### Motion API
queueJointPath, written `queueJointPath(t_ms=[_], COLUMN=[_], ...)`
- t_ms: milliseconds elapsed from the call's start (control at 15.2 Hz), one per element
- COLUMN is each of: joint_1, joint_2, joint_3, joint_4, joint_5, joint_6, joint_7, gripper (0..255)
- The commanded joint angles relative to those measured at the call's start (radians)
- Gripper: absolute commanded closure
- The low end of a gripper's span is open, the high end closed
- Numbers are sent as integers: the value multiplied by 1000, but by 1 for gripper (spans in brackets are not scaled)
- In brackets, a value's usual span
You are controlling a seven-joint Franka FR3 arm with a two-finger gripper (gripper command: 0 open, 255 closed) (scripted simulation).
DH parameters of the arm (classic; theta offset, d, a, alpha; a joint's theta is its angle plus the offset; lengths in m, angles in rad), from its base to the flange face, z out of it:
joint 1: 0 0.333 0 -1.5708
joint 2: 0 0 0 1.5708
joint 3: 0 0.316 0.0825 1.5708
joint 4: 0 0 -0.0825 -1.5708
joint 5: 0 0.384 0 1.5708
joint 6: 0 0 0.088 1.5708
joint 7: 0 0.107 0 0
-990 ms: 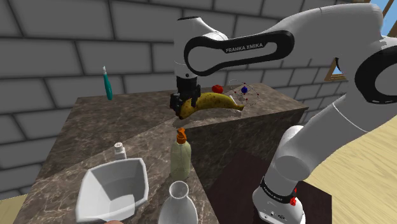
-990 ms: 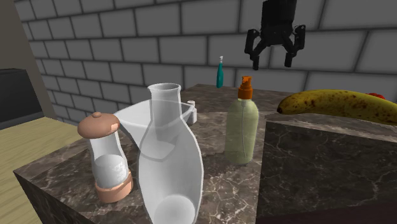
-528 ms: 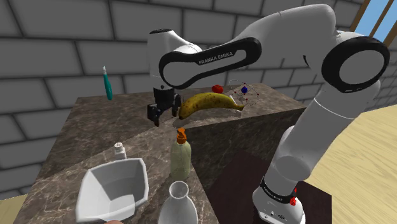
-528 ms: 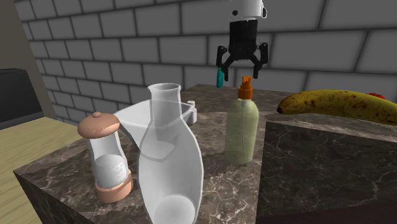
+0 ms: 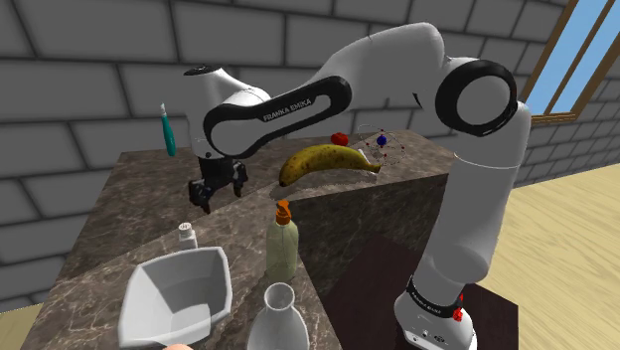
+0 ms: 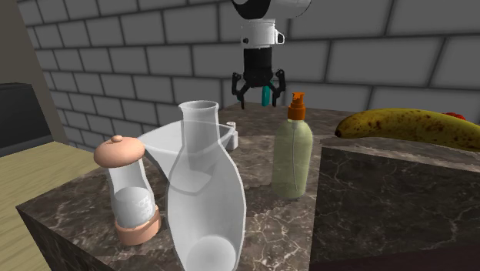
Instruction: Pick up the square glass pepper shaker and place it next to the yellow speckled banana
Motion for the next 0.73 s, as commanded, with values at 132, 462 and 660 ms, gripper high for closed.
queueJointPath(t_ms=[132, 462, 660], joint_1=[49, 128, 127], joint_2=[161, 359, 371], joint_3=[6, -8, -13], joint_4=[151, 373, 352], joint_5=[-68, -136, -142], joint_6=[-8, -45, -12], joint_7=[75, 135, 139], gripper=[0, 0, 0])
